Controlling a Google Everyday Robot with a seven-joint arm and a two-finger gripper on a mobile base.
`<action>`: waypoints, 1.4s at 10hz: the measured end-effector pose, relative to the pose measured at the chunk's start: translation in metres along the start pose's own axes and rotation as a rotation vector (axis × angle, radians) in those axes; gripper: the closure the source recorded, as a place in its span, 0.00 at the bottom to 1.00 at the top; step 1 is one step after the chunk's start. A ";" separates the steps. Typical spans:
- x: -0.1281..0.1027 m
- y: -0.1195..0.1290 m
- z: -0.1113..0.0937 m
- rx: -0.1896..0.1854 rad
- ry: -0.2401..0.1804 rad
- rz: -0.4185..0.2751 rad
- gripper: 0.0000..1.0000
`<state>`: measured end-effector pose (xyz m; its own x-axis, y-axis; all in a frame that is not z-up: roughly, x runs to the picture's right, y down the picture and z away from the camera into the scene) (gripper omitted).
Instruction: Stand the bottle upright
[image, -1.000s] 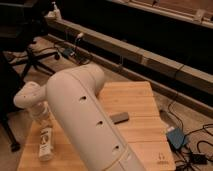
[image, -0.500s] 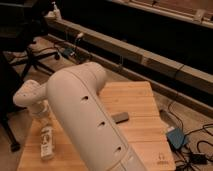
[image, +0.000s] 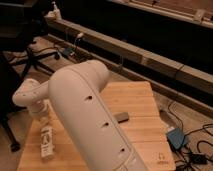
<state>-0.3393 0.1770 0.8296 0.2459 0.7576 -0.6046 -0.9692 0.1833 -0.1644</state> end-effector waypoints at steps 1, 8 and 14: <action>0.000 0.000 -0.003 -0.003 -0.005 0.000 0.61; -0.003 -0.005 -0.034 -0.018 -0.069 -0.009 0.61; -0.007 -0.007 -0.051 -0.036 -0.118 -0.008 0.61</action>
<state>-0.3330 0.1386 0.7949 0.2481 0.8253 -0.5072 -0.9656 0.1686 -0.1981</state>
